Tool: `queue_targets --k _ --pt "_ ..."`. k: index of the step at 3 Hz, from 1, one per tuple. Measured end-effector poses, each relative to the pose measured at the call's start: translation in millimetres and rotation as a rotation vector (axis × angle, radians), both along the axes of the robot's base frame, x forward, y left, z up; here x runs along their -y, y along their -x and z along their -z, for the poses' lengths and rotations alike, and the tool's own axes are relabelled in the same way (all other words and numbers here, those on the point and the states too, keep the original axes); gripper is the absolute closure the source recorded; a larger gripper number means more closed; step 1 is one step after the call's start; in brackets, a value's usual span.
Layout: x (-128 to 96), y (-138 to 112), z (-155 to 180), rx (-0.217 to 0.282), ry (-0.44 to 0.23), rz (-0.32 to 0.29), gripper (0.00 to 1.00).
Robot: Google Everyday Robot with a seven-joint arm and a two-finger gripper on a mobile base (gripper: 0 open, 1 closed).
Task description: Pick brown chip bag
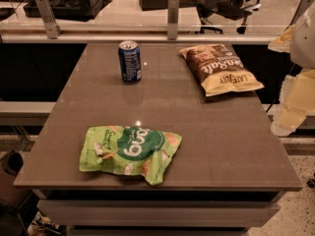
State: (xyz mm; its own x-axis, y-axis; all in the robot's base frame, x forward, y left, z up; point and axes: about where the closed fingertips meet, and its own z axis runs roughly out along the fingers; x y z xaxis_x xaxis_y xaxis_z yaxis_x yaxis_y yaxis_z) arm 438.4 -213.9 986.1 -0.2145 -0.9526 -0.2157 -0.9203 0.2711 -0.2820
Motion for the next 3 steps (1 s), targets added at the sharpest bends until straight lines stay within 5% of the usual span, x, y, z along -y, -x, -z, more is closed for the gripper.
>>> queue_targets --k 2,3 --pt "-4 -8 -1 0.011 0.001 -0.01 0.0" --pt "-13 -45 16 0.001 -0.017 -0.002 0.0"
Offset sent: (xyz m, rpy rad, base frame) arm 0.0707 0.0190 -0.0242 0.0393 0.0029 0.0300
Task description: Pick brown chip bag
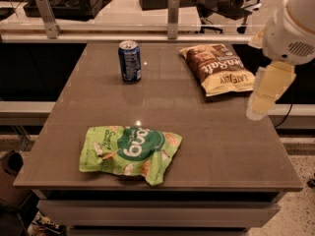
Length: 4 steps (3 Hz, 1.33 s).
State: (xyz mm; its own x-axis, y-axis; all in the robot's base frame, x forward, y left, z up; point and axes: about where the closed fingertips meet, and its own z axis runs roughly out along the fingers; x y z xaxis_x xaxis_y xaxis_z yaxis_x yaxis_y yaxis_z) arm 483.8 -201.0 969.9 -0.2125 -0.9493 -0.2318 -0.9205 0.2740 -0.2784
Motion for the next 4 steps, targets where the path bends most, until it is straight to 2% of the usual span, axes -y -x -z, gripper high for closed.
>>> queue_targets --k 1,2,3,4 --pt "-7 -54 31 -0.007 -0.039 0.045 0.0" --pt "-15 -107 53 0.015 -0.087 0.083 0.0" --pt "-14 -159 71 0.03 -0.121 0.127 0.0" --pt "-12 -200 88 0.02 -0.129 0.154 0.0"
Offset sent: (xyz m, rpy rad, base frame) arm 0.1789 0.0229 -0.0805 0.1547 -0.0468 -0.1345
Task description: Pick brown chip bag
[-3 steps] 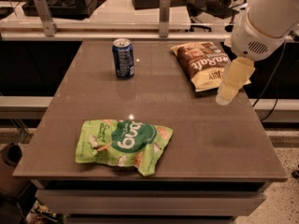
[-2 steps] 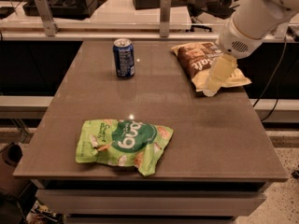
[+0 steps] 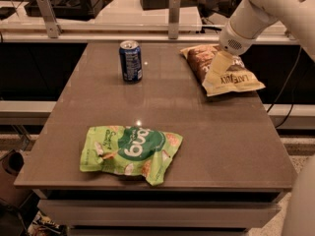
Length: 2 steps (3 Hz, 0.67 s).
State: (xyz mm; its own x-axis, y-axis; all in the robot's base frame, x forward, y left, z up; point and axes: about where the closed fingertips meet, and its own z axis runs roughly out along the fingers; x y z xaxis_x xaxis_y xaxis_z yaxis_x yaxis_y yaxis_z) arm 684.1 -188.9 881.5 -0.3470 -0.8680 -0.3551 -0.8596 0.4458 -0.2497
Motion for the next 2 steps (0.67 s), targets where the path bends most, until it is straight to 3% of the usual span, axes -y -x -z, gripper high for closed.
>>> queue_targets --k 2 --pt "3 -42 36 -0.062 0.009 0.029 0.0"
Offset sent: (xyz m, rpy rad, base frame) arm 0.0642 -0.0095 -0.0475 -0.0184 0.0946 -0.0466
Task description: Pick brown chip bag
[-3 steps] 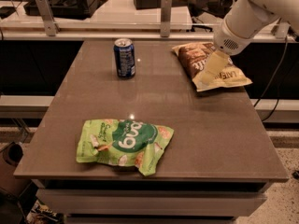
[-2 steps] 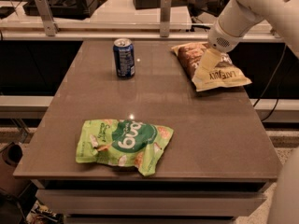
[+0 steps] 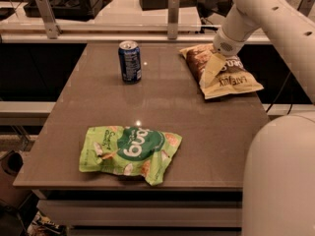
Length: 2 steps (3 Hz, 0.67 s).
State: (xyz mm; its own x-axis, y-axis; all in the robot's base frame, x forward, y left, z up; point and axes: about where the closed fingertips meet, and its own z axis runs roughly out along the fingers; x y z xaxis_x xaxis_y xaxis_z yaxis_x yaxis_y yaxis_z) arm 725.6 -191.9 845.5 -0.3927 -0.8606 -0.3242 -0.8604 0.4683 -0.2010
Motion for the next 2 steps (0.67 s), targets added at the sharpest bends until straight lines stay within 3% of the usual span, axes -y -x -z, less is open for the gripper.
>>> queue_targets --k 2 --pt "-11.8 -9.6 32.1 -0.082 -0.007 -0.02 0.0"
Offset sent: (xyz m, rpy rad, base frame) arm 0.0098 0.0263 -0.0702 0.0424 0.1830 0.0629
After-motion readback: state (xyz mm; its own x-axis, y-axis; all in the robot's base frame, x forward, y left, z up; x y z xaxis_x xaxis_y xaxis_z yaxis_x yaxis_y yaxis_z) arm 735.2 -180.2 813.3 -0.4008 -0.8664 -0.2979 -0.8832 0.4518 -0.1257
